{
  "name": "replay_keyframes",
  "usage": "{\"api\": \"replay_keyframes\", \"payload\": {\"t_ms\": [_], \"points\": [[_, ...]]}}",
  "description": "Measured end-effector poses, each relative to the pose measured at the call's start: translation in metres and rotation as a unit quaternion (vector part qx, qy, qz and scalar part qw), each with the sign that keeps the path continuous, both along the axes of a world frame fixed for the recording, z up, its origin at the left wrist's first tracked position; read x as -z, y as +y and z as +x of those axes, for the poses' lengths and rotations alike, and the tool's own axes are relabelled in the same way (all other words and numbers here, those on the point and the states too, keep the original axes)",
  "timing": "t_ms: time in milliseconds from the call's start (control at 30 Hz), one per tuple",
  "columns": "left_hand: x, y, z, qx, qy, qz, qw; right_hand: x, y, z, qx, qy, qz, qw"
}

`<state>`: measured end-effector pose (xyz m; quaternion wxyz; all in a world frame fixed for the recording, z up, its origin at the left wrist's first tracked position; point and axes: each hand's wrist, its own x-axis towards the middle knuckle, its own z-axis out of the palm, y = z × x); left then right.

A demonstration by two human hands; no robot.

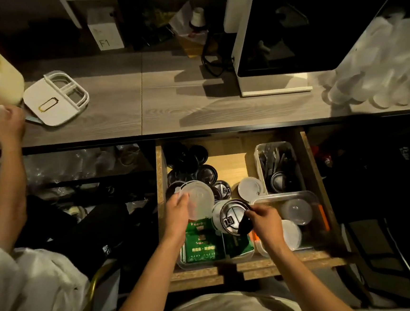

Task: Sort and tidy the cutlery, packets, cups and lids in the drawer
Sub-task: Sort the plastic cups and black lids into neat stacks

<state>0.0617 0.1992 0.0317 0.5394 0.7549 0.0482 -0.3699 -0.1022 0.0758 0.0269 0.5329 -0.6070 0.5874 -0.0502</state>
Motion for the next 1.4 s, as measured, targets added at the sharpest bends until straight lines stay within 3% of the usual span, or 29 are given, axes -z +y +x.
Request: {"api": "replay_keyframes", "payload": {"t_ms": [267,400,600,800,967,1267,1400], "points": [[0.034,-0.005,-0.033,0.079,0.016,0.048,0.996,0.024,0.020,-0.028,0.048,0.104,0.014,0.993],[0.047,-0.011,-0.042,0.129,0.009,0.038,0.991,0.030,0.016,-0.025,0.003,0.162,-0.012,0.987],[0.061,-0.025,-0.051,0.161,0.027,0.030,0.986,0.034,0.003,-0.004,-0.095,0.105,0.013,0.990],[0.053,-0.038,-0.060,0.149,0.046,0.046,0.987,0.036,-0.006,0.003,-0.126,0.026,0.063,0.990],[0.027,-0.048,-0.059,0.104,0.077,0.017,0.991,0.025,-0.018,0.004,-0.084,-0.039,0.066,0.994],[-0.032,-0.077,-0.029,0.077,-0.062,-0.092,0.991,-0.043,-0.059,0.025,-0.037,-0.116,0.036,0.992],[-0.062,-0.090,-0.023,0.018,0.006,-0.142,0.990,-0.075,-0.072,0.033,-0.028,-0.155,0.042,0.987]]}}
